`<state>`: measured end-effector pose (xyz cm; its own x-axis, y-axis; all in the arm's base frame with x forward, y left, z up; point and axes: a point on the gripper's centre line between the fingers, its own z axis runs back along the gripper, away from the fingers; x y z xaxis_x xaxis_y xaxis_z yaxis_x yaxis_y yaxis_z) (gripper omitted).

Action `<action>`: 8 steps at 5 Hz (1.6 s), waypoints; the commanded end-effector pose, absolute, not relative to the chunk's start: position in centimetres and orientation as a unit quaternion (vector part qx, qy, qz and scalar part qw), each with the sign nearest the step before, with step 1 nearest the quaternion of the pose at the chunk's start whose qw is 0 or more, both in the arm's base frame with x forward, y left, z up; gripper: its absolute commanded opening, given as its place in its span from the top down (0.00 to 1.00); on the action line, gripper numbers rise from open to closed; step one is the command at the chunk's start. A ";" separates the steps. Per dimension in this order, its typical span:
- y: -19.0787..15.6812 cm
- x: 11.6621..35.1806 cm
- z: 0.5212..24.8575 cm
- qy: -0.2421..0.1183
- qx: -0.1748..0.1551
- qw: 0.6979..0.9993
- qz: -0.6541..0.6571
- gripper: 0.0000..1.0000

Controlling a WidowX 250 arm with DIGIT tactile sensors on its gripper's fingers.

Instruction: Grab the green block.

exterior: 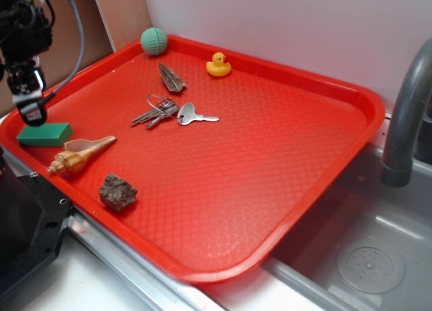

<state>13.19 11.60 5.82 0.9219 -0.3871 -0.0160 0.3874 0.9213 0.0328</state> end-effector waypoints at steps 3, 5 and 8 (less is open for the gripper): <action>10.5 11.2 1.0 0.008 0.064 0.978 -0.199 0.00; 11.1 11.8 -0.2 0.028 0.070 0.985 -0.153 0.20; 11.7 13.3 1.6 0.026 0.042 0.998 -0.040 1.00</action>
